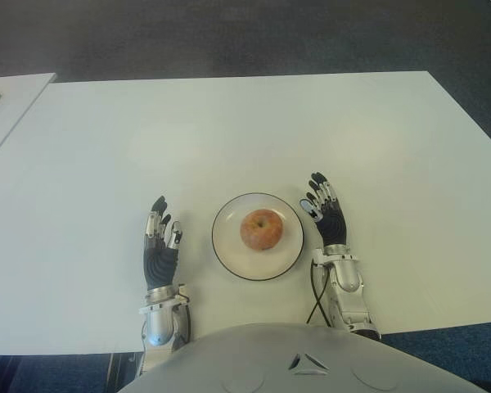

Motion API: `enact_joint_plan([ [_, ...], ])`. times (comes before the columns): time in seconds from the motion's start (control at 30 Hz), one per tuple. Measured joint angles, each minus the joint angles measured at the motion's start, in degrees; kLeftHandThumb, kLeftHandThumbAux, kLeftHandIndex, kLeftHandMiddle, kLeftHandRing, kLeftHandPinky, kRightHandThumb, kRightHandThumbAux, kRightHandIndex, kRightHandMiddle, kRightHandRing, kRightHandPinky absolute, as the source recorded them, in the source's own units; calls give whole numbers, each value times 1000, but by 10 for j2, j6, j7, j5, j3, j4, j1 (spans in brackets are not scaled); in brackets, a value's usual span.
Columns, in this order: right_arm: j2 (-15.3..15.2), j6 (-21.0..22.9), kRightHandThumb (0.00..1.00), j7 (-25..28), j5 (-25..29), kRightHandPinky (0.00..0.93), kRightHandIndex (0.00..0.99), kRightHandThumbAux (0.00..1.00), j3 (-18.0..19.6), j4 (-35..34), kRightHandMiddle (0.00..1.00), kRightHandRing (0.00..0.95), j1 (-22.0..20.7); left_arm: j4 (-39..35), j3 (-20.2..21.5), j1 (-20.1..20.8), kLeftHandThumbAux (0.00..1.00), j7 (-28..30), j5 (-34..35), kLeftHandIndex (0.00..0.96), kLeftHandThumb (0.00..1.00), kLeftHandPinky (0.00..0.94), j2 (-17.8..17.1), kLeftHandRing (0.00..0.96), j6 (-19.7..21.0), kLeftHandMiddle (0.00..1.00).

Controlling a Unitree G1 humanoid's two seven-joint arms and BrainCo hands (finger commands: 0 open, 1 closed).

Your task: Put the apples into the plate.

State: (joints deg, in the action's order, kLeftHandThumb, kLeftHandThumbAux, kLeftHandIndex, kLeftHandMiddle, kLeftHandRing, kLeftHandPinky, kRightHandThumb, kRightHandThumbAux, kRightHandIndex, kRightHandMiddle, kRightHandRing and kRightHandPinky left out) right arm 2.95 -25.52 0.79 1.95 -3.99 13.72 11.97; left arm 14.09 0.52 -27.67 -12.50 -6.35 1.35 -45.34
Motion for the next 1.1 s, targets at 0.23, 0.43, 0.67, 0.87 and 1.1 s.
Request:
enact_joint_plan([
  [0.23, -1, 4, 112, -2, -2, 0, 0, 566, -6, -6, 0, 0, 6, 0, 0, 0, 446, 0, 0, 20, 87, 43, 2, 2, 7, 3],
  [0.43, -2, 6, 108, -2, -2, 0, 0, 580, -10, -10, 0, 0, 9, -2, 0, 0, 459, 0, 0, 15, 72, 34, 3, 1, 16, 3],
  [0.67, -2, 5, 102, -2, -2, 0, 0, 588, -11, -11, 0, 0, 11, -5, -3, 0, 470, 6, 3, 7, 55, 30, 2, 0, 21, 1],
  [0.87, -2, -1, 94, -3, -6, 0, 0, 579, -10, -3, 0, 0, 10, -6, -3, 0, 474, 12, 8, 4, 53, 36, -1, 0, 23, 0],
  [1.1, -3, -20, 89, -5, -10, 0, 0, 573, -8, 9, 0, 0, 6, -8, -5, 1, 481, 12, 7, 9, 56, 45, -4, 0, 30, 0],
])
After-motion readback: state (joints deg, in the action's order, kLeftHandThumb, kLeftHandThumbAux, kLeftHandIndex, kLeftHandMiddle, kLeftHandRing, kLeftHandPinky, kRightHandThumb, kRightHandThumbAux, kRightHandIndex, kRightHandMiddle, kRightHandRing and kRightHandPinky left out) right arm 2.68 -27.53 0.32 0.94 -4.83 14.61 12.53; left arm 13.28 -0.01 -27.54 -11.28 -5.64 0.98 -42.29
